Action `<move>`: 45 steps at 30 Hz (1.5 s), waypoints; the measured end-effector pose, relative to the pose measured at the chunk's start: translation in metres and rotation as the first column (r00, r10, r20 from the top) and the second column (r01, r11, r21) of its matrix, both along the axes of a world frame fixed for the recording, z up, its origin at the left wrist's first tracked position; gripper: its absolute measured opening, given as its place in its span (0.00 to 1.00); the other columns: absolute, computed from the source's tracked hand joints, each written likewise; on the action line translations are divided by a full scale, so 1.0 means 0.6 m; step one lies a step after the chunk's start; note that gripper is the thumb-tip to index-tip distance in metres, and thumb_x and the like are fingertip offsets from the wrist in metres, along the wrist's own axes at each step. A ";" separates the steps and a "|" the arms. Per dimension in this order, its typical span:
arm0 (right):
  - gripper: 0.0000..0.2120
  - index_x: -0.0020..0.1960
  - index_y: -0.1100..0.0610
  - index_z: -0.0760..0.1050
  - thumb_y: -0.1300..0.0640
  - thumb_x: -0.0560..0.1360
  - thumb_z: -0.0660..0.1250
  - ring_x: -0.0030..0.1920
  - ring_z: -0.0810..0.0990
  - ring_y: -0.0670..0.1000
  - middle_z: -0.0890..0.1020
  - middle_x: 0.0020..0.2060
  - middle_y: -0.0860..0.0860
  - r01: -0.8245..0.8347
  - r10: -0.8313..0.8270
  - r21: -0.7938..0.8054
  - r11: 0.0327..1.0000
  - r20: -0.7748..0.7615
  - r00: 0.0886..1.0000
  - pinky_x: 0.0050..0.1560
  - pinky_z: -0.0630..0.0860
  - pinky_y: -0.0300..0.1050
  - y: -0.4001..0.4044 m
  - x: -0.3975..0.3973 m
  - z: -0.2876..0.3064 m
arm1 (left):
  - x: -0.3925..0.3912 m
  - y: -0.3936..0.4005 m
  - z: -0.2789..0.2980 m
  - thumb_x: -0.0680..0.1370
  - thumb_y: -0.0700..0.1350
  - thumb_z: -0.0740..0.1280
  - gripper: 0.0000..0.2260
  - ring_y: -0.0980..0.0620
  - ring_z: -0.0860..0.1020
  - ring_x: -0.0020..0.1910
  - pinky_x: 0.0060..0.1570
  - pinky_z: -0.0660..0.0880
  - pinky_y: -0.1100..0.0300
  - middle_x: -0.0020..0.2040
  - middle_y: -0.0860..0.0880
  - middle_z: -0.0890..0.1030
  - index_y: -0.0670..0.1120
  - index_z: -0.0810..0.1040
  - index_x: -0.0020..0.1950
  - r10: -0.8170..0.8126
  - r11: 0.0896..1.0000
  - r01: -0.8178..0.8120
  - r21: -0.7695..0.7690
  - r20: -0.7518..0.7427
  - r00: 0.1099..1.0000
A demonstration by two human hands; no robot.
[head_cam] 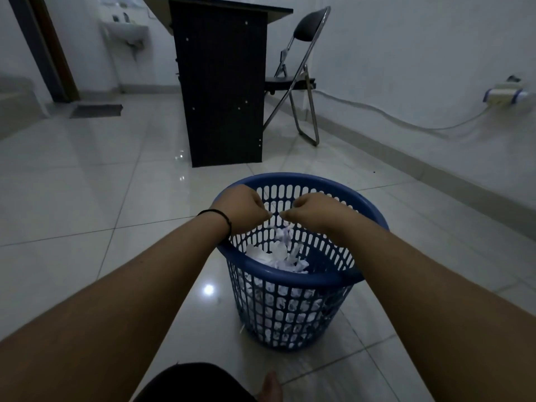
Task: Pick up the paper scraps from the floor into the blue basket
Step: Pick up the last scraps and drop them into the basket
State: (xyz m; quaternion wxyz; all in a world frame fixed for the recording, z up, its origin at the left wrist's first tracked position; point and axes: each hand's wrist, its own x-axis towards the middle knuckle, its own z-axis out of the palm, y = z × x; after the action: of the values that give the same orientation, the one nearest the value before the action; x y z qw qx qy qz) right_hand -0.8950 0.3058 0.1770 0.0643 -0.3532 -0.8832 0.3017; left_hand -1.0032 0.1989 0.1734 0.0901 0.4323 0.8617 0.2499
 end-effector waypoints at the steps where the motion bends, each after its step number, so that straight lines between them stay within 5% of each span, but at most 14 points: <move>1: 0.17 0.60 0.57 0.76 0.48 0.75 0.64 0.44 0.75 0.48 0.79 0.56 0.53 -0.018 0.018 0.025 1.000 0.011 1.000 0.39 0.69 0.41 -0.001 0.003 -0.002 | -0.001 0.000 -0.003 0.76 0.49 0.66 0.10 0.48 0.80 0.46 0.49 0.78 0.55 0.45 0.46 0.82 0.43 0.81 0.50 0.004 1.000 -0.003 0.015 -0.002 1.000; 5: 0.17 0.65 0.57 0.72 0.52 0.78 0.60 0.38 0.76 0.45 0.82 0.52 0.53 -0.006 0.014 0.115 0.993 -0.075 0.997 0.33 0.68 0.37 -0.003 0.018 -0.009 | 0.001 0.002 -0.012 0.76 0.48 0.65 0.11 0.57 0.75 0.38 0.35 0.71 0.66 0.42 0.51 0.78 0.45 0.78 0.56 0.027 0.993 -0.027 0.111 0.007 1.000; 10: 0.16 0.51 0.59 0.80 0.50 0.79 0.59 0.31 0.72 0.48 0.79 0.34 0.52 -0.045 0.043 0.227 0.973 0.015 0.999 0.30 0.67 0.39 -0.001 0.050 -0.009 | 0.010 -0.012 -0.022 0.76 0.48 0.64 0.12 0.56 0.75 0.37 0.34 0.69 0.70 0.43 0.51 0.78 0.46 0.77 0.58 0.064 0.977 -0.059 0.207 -0.020 0.998; 15: 0.15 0.61 0.56 0.76 0.54 0.79 0.57 0.49 0.77 0.53 0.79 0.58 0.55 0.073 -0.088 0.320 0.945 0.034 0.996 0.53 0.73 0.45 -0.002 0.110 -0.022 | 0.018 -0.049 -0.046 0.73 0.45 0.66 0.20 0.50 0.77 0.45 0.48 0.77 0.58 0.56 0.45 0.77 0.46 0.71 0.65 0.175 0.931 -0.163 0.326 -0.008 0.984; 18: 0.17 0.64 0.57 0.71 0.55 0.77 0.58 0.65 0.68 0.58 0.70 0.66 0.57 0.129 -0.177 0.338 0.932 0.114 0.978 0.67 0.65 0.59 0.003 0.142 -0.056 | 0.020 -0.064 -0.064 0.69 0.42 0.66 0.25 0.43 0.75 0.53 0.53 0.77 0.46 0.59 0.42 0.72 0.43 0.66 0.65 0.295 0.899 -0.332 0.285 0.166 0.941; 20: 0.29 0.73 0.54 0.58 0.56 0.74 0.62 0.74 0.54 0.59 0.55 0.75 0.56 0.272 -0.259 0.214 0.938 -0.089 0.962 0.72 0.58 0.62 -0.005 0.162 -0.072 | 0.032 -0.071 -0.072 0.70 0.41 0.66 0.28 0.43 0.74 0.53 0.48 0.77 0.50 0.58 0.42 0.70 0.42 0.61 0.68 0.339 0.846 -0.472 0.247 0.434 0.835; 22: 0.43 0.76 0.50 0.42 0.53 0.72 0.66 0.75 0.49 0.60 0.45 0.76 0.54 0.451 -0.461 -0.097 0.887 -0.222 0.859 0.72 0.57 0.61 -0.020 0.182 -0.078 | 0.049 -0.078 -0.073 0.72 0.40 0.65 0.28 0.46 0.74 0.48 0.41 0.75 0.54 0.51 0.45 0.71 0.41 0.59 0.70 0.283 0.782 -0.589 0.205 0.725 0.628; 24: 0.45 0.76 0.48 0.40 0.46 0.71 0.68 0.71 0.61 0.65 0.53 0.75 0.58 0.461 -0.614 -0.536 0.707 -0.143 0.776 0.64 0.66 0.64 -0.037 0.200 -0.081 | 0.061 -0.082 -0.076 0.74 0.38 0.64 0.25 0.40 0.72 0.57 0.52 0.75 0.44 0.55 0.45 0.70 0.40 0.61 0.70 0.174 0.760 -0.634 0.142 0.895 0.410; 26: 0.35 0.71 0.48 0.56 0.42 0.71 0.68 0.59 0.74 0.67 0.70 0.64 0.65 0.340 -0.594 -0.798 0.497 -0.028 0.804 0.51 0.76 0.65 -0.057 0.223 -0.081 | 0.074 -0.082 -0.077 0.73 0.34 0.62 0.22 0.37 0.70 0.61 0.56 0.71 0.36 0.61 0.42 0.70 0.40 0.63 0.67 0.113 0.754 -0.644 0.129 0.940 0.321; 28: 0.25 0.62 0.50 0.63 0.45 0.71 0.69 0.47 0.81 0.66 0.77 0.48 0.65 0.223 -0.543 -0.898 0.379 -0.021 0.839 0.40 0.80 0.62 -0.073 0.242 -0.080 | 0.088 -0.078 -0.077 0.71 0.32 0.61 0.19 0.37 0.73 0.57 0.54 0.74 0.37 0.56 0.40 0.72 0.40 0.67 0.61 0.084 0.738 -0.654 0.163 0.940 0.329; 33: 0.08 0.50 0.56 0.69 0.62 0.74 0.66 0.47 0.79 0.68 0.74 0.52 0.65 -0.005 -0.697 -0.973 0.231 -0.169 0.697 0.35 0.81 0.61 -0.079 0.284 -0.061 | 0.135 -0.062 -0.043 0.71 0.34 0.64 0.14 0.40 0.74 0.51 0.51 0.76 0.41 0.52 0.41 0.73 0.41 0.70 0.55 -0.003 0.759 -0.607 0.238 0.932 0.361; 38: 0.04 0.45 0.60 0.70 0.68 0.75 0.63 0.55 0.76 0.63 0.73 0.49 0.61 -0.109 -0.796 -0.959 0.262 -0.279 0.537 0.36 0.78 0.58 -0.060 0.340 -0.002 | 0.193 -0.029 0.024 0.73 0.41 0.68 0.10 0.40 0.75 0.57 0.60 0.71 0.38 0.58 0.39 0.76 0.45 0.74 0.52 -0.136 0.791 -0.496 0.357 0.894 0.427; 42: 0.03 0.46 0.62 0.69 0.68 0.75 0.62 0.58 0.74 0.66 0.72 0.48 0.63 -0.115 -0.825 -0.948 0.296 -0.315 0.470 0.36 0.78 0.57 -0.028 0.385 0.041 | 0.230 0.018 0.056 0.75 0.51 0.66 0.17 0.40 0.76 0.58 0.60 0.72 0.40 0.59 0.39 0.76 0.46 0.72 0.61 -0.243 0.792 -0.418 0.445 0.858 0.454; 45: 0.08 0.53 0.64 0.66 0.69 0.75 0.61 0.58 0.72 0.70 0.69 0.57 0.65 -0.118 -0.846 -0.947 0.297 -0.319 0.428 0.38 0.79 0.58 0.007 0.412 0.051 | 0.252 0.060 0.052 0.76 0.54 0.63 0.18 0.41 0.77 0.58 0.59 0.73 0.42 0.59 0.41 0.77 0.45 0.73 0.61 -0.319 0.782 -0.379 0.494 0.840 0.438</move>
State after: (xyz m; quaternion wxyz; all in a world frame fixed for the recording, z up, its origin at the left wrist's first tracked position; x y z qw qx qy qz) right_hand -0.6479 0.3101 0.2076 0.3450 -0.3717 -0.2996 0.8081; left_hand -0.8523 0.2352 0.2047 0.3795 0.2186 0.5516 0.7099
